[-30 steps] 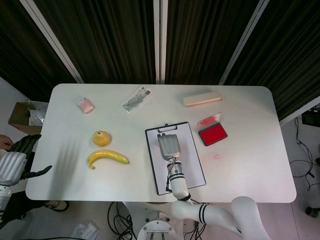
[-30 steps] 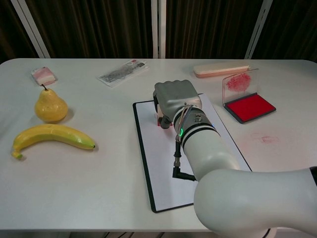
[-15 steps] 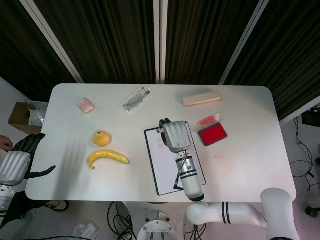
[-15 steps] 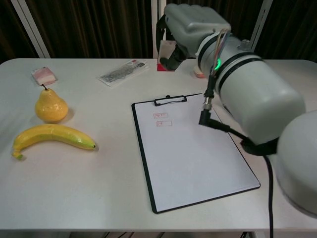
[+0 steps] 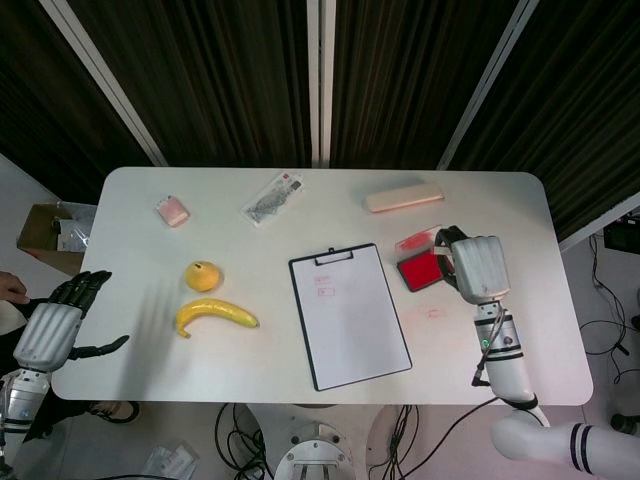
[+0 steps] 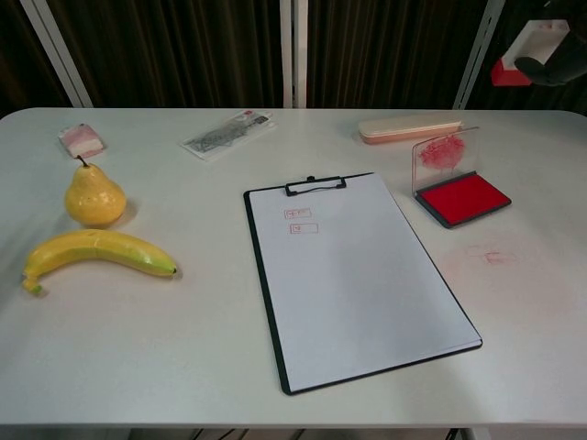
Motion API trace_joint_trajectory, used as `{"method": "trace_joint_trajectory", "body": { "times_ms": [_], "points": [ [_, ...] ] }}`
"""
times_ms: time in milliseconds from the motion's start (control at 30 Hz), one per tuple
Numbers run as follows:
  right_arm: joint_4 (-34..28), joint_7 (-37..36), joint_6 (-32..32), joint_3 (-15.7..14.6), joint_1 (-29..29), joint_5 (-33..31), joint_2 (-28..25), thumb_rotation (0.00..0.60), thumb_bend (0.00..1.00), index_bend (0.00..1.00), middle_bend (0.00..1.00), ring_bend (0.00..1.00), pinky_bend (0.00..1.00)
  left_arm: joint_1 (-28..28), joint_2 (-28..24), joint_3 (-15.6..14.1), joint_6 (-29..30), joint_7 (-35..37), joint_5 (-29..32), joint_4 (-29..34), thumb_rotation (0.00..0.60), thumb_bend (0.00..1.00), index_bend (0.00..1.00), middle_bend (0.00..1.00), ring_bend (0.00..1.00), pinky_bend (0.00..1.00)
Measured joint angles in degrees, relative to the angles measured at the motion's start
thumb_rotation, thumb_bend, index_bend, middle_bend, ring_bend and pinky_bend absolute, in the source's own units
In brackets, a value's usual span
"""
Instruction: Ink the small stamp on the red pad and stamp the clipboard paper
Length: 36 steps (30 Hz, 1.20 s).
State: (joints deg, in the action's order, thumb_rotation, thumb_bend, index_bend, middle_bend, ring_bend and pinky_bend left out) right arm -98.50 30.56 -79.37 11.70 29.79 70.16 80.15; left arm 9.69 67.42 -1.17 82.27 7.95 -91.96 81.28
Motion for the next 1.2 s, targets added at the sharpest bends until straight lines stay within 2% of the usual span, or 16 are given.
{"method": "trace_joint_trajectory", "body": {
  "times_ms": [167, 267, 367, 633, 933, 1200],
  "points": [
    [9.48, -13.36, 2.20, -5.91, -3.70, 5.89, -1.42, 0.600, 0.43, 0.75, 0.64, 0.86, 0.93, 0.58, 0.33, -0.03, -1.00, -1.14, 0.06, 0.77, 0.218, 0.10, 0.08, 0.09, 0.09, 0.18],
    [14.78, -17.27, 4.97, -9.03, -4.88, 8.66, -0.87, 0.600, 0.43, 0.75, 0.64, 0.86, 0.93, 0.77, 0.35, -0.03, -1.35, -1.48, 0.18, 0.94, 0.217, 0.10, 0.08, 0.09, 0.09, 0.18],
    [17.54, -18.37, 7.91, -10.61, -5.29, 9.86, 0.90, 0.600, 0.43, 0.75, 0.64, 0.86, 0.93, 0.78, 0.29, -0.08, -1.46, -1.52, 0.32, 0.93, 0.217, 0.10, 0.08, 0.09, 0.09, 0.18],
    [19.18, -16.31, 12.21, -11.40, -4.73, 10.18, 4.79, 0.600, 0.43, 0.74, 0.63, 0.86, 0.93, 0.49, 0.29, -0.23, -1.32, -0.56, 0.63, 0.08, 0.215, 0.11, 0.08, 0.09, 0.09, 0.18],
    [19.05, -12.00, 16.46, -11.01, -4.12, 7.00, 6.39, 0.600, 0.43, 0.72, 0.62, 0.86, 0.93, 0.36, 0.54, -0.32, -1.03, 0.63, 0.54, -1.02, 0.216, 0.10, 0.08, 0.09, 0.09, 0.18],
    [21.17, -12.68, 16.86, -10.64, -4.31, 6.77, 7.95, 0.600, 0.42, 0.70, 0.60, 0.86, 0.93, 0.46, 0.78, -0.31, -1.09, 1.01, 0.53, -1.54, 0.219, 0.11, 0.08, 0.09, 0.09, 0.18]
  ]
}}
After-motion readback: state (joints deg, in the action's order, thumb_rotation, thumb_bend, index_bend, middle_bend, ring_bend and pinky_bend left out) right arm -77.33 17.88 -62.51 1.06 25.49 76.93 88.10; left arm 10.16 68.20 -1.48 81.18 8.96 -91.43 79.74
